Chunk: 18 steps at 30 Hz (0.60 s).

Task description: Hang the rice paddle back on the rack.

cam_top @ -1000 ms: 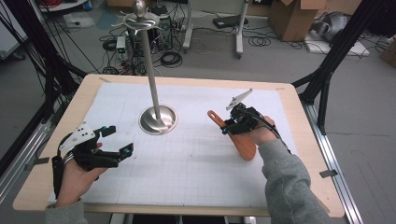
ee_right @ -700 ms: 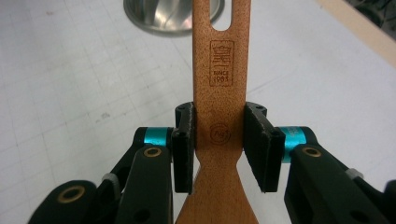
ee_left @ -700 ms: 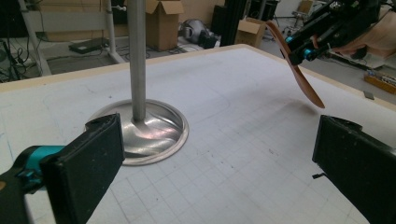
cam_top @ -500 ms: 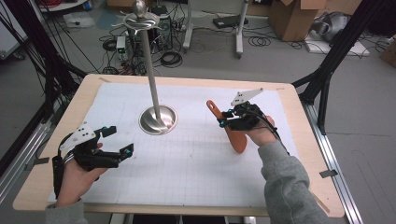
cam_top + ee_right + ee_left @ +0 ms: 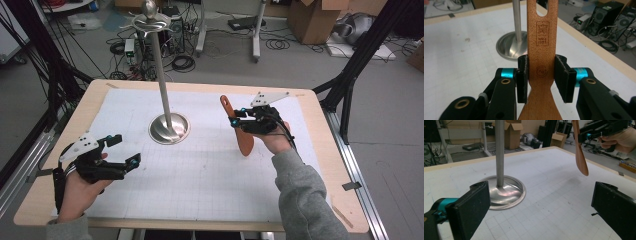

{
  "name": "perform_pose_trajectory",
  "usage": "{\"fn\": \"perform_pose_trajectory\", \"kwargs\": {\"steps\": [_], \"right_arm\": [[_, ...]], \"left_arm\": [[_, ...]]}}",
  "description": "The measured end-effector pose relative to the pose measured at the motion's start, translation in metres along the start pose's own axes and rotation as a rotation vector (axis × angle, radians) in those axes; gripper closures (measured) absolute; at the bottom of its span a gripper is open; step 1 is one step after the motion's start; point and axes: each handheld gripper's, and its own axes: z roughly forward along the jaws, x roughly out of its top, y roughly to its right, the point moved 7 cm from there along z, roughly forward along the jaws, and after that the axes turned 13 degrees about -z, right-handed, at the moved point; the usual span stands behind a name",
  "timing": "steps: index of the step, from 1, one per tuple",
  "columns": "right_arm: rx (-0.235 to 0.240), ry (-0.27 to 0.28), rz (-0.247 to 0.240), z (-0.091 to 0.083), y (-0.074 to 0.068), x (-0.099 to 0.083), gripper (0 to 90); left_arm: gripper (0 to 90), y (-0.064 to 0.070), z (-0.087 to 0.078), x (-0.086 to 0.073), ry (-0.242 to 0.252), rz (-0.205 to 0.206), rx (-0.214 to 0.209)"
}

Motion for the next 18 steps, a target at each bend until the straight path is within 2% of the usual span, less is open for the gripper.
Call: {"fn": "perform_pose_trajectory", "kwargs": {"steps": [9,13,18], "right_arm": [[-0.012,0.071,0.007,-0.002,0.003,0.013,65.6],[-0.009,0.111,0.034,0.0,0.005,0.019,65.6],[-0.005,0.128,0.014,0.001,0.003,0.031,65.6]], "left_arm": [[2.8,0.0,-0.001,0.0,0.005,-0.001,-0.002],[2.8,0.0,-0.002,0.0,0.005,0.001,-0.002],[2.8,-0.001,-0.004,-0.001,0.009,-0.005,0.002]]}}
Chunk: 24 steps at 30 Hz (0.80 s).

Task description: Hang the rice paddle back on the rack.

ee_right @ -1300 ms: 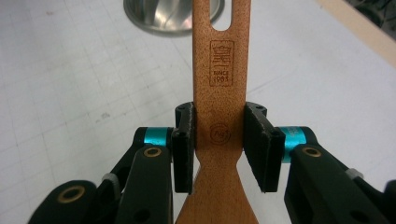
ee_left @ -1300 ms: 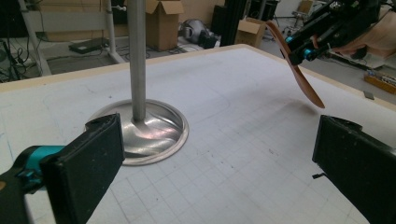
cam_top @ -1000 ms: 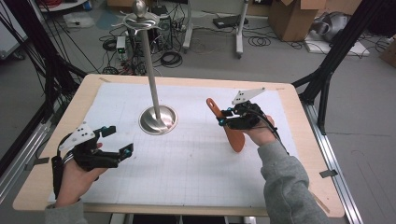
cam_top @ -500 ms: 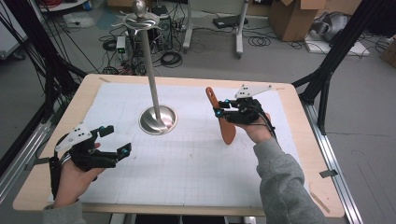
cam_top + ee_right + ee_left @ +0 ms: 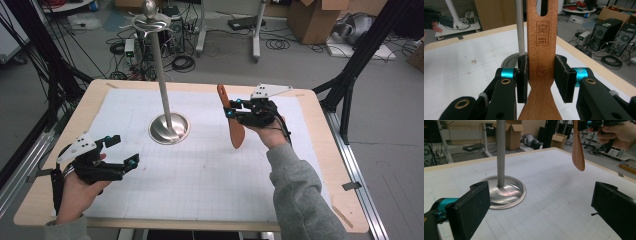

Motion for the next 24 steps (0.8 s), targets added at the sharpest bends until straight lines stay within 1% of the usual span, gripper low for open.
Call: {"fn": "perform_pose_trajectory", "kwargs": {"steps": [5,10,13,16,18,19,24], "right_arm": [[0.008,0.027,0.0,0.003,-0.002,0.014,65.6],[0.014,0.059,0.002,0.006,-0.003,0.027,65.6],[0.009,0.075,0.002,0.007,-0.002,0.034,65.6],[0.027,0.102,0.004,0.009,-0.001,0.042,65.6],[0.027,0.125,-0.002,0.009,-0.001,0.047,65.6],[0.032,0.129,0.001,0.009,0.0,0.049,65.6],[0.026,0.147,-0.005,0.011,0.003,0.055,65.6]], "left_arm": [[2.8,0.0,-0.003,-0.001,0.002,-0.001,0.002],[2.8,0.0,-0.008,-0.002,0.007,-0.002,0.012],[2.8,0.0,-0.011,-0.003,0.009,-0.004,0.017],[2.8,-0.001,-0.014,-0.004,0.012,-0.004,0.022],[2.8,-0.001,-0.015,-0.004,0.012,-0.004,0.027],[2.8,-0.001,-0.016,-0.005,0.013,-0.002,0.028],[2.8,-0.001,-0.018,-0.005,0.018,-0.006,0.031]]}}
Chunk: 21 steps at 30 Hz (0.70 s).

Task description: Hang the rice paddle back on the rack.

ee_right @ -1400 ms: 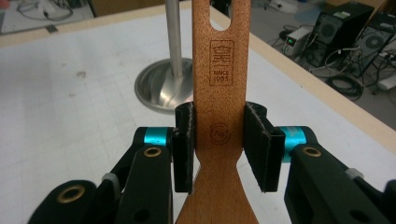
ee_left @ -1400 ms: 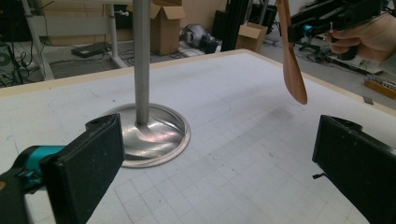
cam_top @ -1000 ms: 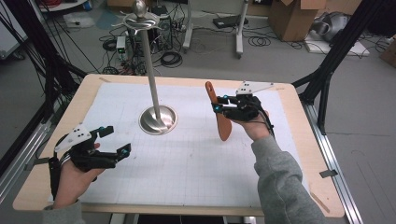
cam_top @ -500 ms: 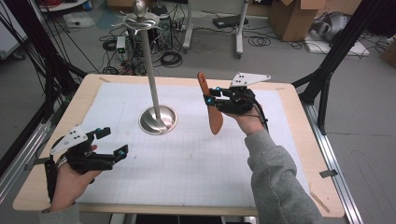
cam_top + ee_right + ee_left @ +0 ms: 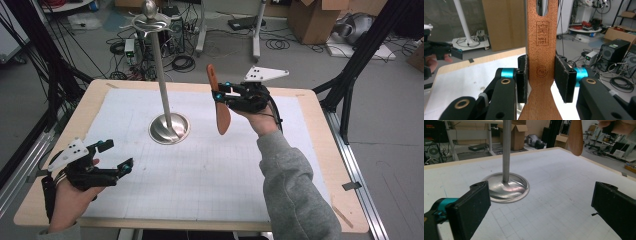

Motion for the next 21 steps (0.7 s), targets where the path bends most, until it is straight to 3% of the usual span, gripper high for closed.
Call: {"fn": "perform_pose_trajectory", "kwargs": {"steps": [8,21], "right_arm": [[-0.001,0.042,-0.008,0.008,0.002,0.012,65.6],[0.024,0.042,-0.022,0.016,0.006,0.03,65.6]], "left_arm": [[2.7,-0.002,-0.003,0.001,0.01,-0.001,0.004],[2.8,-0.006,-0.006,-0.001,0.008,-0.017,0.004]]}}
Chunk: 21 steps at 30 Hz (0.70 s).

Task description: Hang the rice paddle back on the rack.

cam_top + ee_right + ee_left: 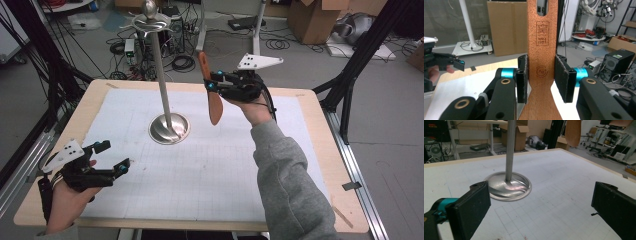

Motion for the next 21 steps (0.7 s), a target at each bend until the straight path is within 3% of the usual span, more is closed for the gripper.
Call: {"fn": "perform_pose_trajectory", "kwargs": {"steps": [21], "right_arm": [[-0.003,0.041,-0.033,0.02,0.001,0.047,65.6]], "left_arm": [[2.8,-0.005,-0.01,0.005,0.026,-0.011,0.003]]}}
